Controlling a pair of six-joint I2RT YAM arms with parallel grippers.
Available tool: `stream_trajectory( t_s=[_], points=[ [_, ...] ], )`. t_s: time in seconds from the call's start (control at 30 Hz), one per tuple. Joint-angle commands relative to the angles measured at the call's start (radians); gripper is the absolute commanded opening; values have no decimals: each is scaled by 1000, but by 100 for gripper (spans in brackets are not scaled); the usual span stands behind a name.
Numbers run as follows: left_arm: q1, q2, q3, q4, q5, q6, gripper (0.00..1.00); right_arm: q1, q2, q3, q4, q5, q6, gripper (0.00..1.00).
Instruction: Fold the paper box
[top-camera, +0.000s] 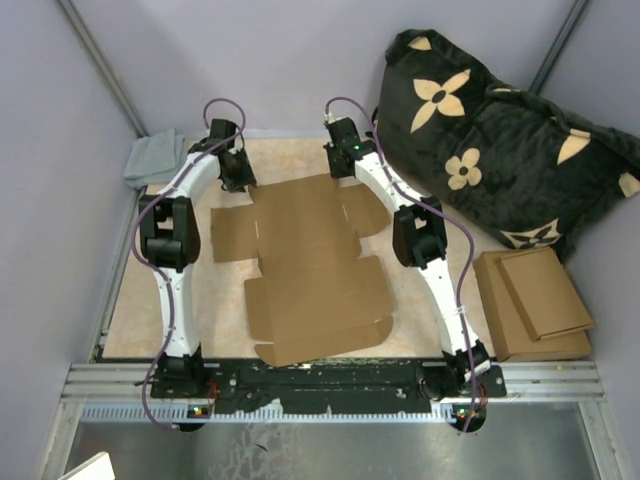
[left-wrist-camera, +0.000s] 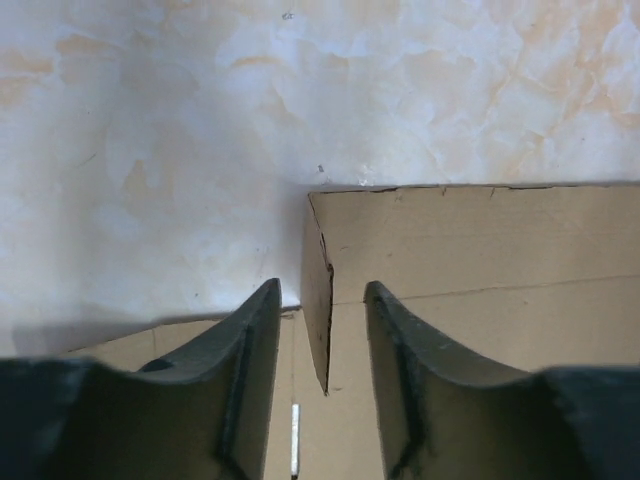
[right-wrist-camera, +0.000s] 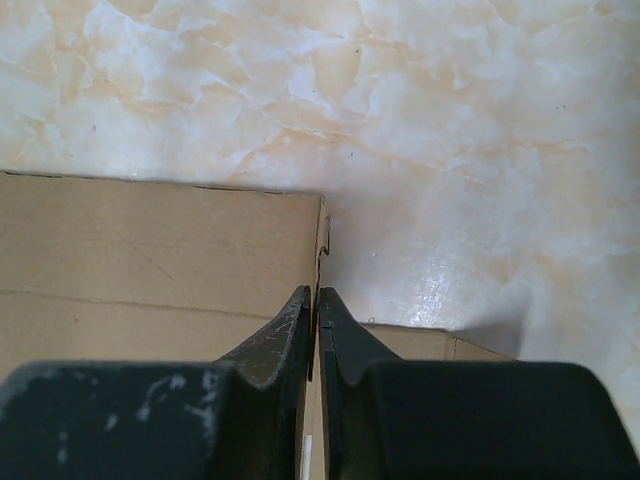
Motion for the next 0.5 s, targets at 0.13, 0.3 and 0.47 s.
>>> stream_trajectory(
  t_s=[0.13, 0.3, 0.47],
  points=[
    [4, 26, 59, -18, -6, 26, 2, -11, -18, 15, 25, -8, -3, 4],
    [4, -41, 38, -1, 4, 36, 0, -11, -102, -53, 53, -1, 6, 14],
    [4, -200, -94, 110, 33, 54, 0, -14, -243, -132, 39, -7, 17, 36]
  ],
)
